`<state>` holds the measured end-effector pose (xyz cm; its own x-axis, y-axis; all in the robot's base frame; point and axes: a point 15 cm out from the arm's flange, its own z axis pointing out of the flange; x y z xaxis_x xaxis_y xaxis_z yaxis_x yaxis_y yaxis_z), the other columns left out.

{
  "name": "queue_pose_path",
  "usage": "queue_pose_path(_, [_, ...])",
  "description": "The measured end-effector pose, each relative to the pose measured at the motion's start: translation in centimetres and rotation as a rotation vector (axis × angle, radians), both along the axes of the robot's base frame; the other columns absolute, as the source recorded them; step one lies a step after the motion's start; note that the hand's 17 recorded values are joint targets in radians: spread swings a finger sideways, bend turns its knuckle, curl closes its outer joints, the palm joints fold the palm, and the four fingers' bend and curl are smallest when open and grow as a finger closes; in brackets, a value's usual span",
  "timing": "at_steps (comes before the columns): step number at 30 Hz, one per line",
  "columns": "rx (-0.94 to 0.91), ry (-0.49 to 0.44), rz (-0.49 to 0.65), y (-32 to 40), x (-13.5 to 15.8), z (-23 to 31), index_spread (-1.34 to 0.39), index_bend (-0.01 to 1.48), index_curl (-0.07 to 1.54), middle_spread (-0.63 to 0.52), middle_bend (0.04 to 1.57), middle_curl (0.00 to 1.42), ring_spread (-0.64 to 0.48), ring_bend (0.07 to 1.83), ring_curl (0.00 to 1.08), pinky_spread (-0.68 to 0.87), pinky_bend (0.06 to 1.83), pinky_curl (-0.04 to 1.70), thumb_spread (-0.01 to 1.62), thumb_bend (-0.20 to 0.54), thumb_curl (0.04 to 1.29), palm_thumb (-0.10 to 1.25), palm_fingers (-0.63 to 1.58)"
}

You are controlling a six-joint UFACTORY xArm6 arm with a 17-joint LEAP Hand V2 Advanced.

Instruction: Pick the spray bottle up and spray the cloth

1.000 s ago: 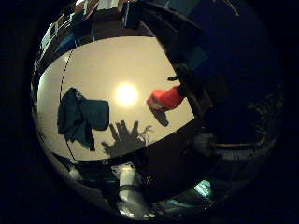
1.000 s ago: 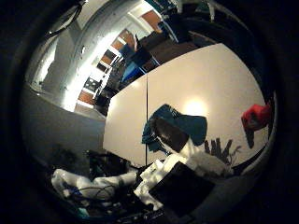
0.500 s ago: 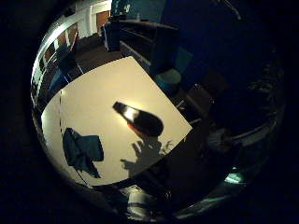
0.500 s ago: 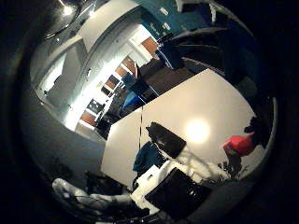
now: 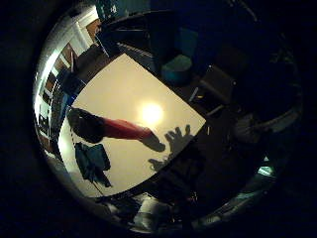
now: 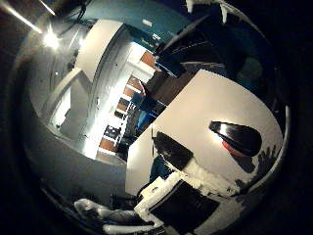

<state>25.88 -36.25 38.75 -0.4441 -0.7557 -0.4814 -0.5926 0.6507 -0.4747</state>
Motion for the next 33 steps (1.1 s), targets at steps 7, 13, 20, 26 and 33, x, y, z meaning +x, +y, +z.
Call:
queue_pose_path(7, [0.034, 0.016, -0.025, -2.2, -2.5, -3.2, -0.23, 0.16, 0.30, 0.03, 0.39, 0.40, 0.17, 0.55, 0.24, 0.41, 0.47, 0.24, 1.08, -0.026, 0.30, 0.49, 0.26])
queue_pose_path(13, [0.049, 0.031, 0.003, -2.8, -3.1, -5.5, -0.23, 0.17, 0.30, 0.03, 0.39, 0.39, 0.17, 0.54, 0.24, 0.40, 0.45, 0.24, 1.07, -0.025, 0.30, 0.48, 0.26])
queue_pose_path(20, [0.112, 0.035, 0.021, -3.2, -2.9, -8.8, -0.22, 0.16, 0.30, 0.05, 0.38, 0.39, 0.19, 0.53, 0.24, 0.40, 0.45, 0.25, 1.07, -0.021, 0.30, 0.49, 0.26])
queue_pose_path(26, [0.147, 0.037, 0.042, -3.4, -2.8, -11.2, -0.20, 0.16, 0.30, 0.08, 0.38, 0.40, 0.21, 0.54, 0.24, 0.42, 0.46, 0.25, 1.08, -0.023, 0.30, 0.50, 0.25])
queue_pose_path(33, [0.164, 0.039, 0.059, -3.4, -2.8, -12.5, -0.17, 0.16, 0.29, 0.14, 0.38, 0.39, 0.25, 0.54, 0.25, 0.47, 0.51, 0.26, 1.08, -0.023, 0.30, 0.51, 0.24])
